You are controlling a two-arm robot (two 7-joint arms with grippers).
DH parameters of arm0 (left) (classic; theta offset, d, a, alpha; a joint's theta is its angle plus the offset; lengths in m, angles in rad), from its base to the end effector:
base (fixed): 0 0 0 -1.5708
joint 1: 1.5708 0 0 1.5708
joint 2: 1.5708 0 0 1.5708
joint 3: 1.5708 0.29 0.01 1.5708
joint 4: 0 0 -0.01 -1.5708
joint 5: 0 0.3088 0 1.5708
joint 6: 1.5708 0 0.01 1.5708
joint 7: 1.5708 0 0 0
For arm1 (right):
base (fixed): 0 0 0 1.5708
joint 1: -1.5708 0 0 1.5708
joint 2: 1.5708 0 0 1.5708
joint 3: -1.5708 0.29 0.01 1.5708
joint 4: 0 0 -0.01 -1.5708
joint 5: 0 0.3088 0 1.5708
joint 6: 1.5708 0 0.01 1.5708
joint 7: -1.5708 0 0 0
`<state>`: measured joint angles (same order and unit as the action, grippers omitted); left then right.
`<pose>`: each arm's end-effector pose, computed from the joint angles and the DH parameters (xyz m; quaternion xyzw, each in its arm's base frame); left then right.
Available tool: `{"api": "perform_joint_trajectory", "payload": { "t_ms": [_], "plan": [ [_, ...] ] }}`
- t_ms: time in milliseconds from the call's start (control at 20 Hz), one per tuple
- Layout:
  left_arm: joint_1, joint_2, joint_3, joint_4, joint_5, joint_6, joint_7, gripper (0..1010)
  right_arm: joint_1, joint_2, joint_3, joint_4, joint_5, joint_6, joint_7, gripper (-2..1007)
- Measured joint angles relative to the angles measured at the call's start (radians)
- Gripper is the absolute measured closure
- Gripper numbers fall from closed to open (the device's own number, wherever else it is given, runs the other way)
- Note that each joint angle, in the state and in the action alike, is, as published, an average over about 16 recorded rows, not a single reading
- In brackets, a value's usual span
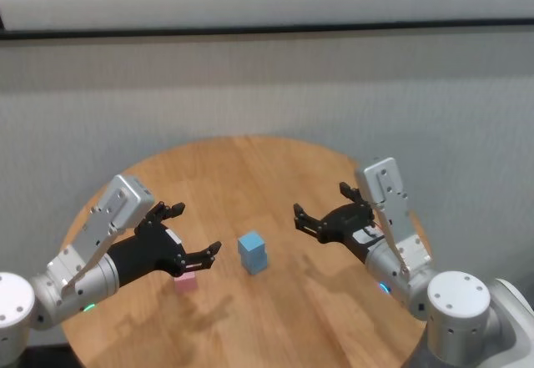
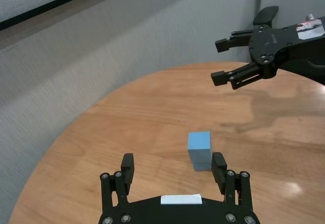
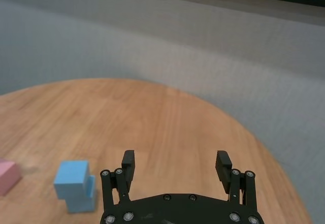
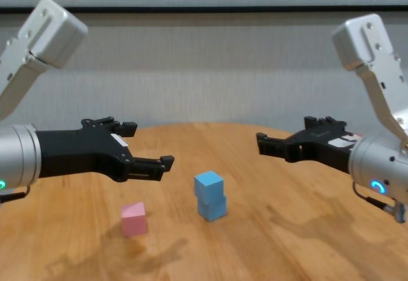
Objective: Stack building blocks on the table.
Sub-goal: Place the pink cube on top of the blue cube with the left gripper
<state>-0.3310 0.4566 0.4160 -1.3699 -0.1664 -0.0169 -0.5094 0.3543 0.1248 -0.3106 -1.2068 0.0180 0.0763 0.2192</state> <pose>0.4017 0.0440 -0.2671 0.1535 -0.1042 0.3732 0.9090 0.4179 0.0407 -0.2953 -0.1173 -0.0259 -0.5239 0.8433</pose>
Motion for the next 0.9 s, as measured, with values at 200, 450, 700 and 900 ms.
{"api": "perform_joint_trajectory", "payload": {
  "t_ms": [200,450,700,900],
  "plan": [
    [0.0,0.001,-0.001,-0.001,0.0,0.0,0.001,8,-0.014,0.01,0.011,-0.01,-0.004,0.006,-0.005,4],
    [0.006,0.009,-0.009,-0.015,-0.002,0.002,0.006,8,-0.021,0.015,0.017,-0.014,-0.009,0.01,-0.007,4],
    [0.014,0.026,-0.016,-0.031,-0.003,0.007,0.0,8,-0.022,0.017,0.016,-0.014,-0.012,0.013,-0.008,4],
    [0.02,0.041,-0.018,-0.035,-0.006,0.01,-0.012,8,-0.022,0.016,0.015,-0.013,-0.012,0.012,-0.008,4]
  ]
}}
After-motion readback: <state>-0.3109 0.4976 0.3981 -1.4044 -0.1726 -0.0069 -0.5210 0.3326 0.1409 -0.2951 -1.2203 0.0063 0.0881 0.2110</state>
